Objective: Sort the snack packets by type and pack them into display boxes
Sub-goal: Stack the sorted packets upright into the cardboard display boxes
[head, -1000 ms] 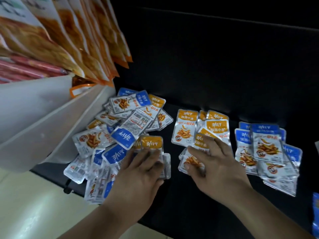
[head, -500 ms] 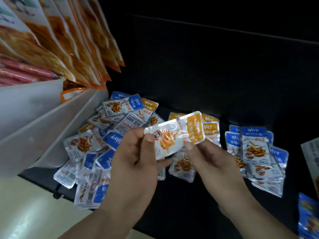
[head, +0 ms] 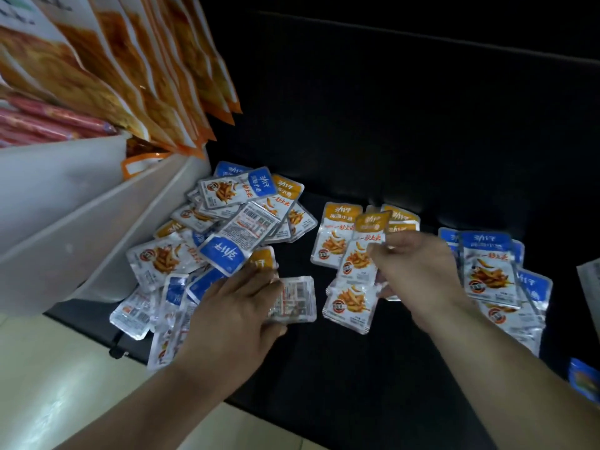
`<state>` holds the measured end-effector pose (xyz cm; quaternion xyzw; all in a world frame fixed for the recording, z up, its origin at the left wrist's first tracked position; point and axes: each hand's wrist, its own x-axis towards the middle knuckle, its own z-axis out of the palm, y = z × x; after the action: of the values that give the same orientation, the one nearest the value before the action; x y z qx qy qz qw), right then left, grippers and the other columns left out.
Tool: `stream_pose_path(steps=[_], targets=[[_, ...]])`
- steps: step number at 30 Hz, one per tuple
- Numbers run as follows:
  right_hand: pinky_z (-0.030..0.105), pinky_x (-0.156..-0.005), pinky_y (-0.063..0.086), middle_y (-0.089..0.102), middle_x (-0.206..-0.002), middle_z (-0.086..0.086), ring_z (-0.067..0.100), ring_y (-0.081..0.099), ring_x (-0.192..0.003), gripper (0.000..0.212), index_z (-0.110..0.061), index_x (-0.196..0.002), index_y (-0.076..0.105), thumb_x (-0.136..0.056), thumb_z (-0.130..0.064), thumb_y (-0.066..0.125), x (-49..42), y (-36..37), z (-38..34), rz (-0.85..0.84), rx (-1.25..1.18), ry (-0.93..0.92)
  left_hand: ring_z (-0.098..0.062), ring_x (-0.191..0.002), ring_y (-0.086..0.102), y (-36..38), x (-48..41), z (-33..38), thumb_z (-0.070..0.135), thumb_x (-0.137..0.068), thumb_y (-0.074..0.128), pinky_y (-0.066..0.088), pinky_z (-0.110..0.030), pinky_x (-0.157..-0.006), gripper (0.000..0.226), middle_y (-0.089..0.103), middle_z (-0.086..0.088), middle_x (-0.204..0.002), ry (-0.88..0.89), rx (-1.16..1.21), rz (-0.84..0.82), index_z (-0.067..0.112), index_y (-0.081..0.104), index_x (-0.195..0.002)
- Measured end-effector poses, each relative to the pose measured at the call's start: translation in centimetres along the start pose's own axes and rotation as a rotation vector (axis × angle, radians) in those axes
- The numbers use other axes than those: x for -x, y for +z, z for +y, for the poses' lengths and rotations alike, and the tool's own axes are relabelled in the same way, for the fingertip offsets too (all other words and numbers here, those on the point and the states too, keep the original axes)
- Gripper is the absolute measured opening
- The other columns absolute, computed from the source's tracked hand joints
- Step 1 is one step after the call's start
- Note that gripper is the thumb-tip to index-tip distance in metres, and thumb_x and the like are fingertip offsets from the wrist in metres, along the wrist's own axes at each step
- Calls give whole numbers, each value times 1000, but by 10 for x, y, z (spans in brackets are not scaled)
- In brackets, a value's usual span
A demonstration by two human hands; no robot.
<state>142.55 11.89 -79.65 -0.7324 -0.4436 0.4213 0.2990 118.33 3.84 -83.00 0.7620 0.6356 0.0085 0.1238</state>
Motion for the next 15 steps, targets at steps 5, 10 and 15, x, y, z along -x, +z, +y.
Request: stream_pose_path(steps=[5, 10, 15], targets=[[34, -69, 53, 60, -113, -7, 15, 64, -84, 31, -30, -122, 68, -93, -42, 67, 9, -12, 7, 226, 533, -363, -27, -132, 61, -2, 1, 1, 40, -100, 45, 56, -52, -99, 44, 70, -4, -134, 86, 70, 186, 16, 73, -125], [21, -74, 58, 71, -97, -28, -5, 68, -84, 20, -42, -108, 72, -89, -45, 74, 52, -13, -2, -181, -23, -202, -9, -78, 61, -43, -2, 29, 34, -110, 46, 48, -26, -67, 34, 68, 11, -87, -75, 509, 425, 18, 75, -103], [44, -86, 63, 80, -99, -3, 16, 76, -96, 10, -26, -100, 80, -93, -27, 73, 74, -1, 1, -498, -273, 23, -11, -85, 77, -54, -2, 68, 21, -102, 61, 59, -25, -74, 18, 81, 2, -96, -365, 1402, 100, 21, 79, -103]])
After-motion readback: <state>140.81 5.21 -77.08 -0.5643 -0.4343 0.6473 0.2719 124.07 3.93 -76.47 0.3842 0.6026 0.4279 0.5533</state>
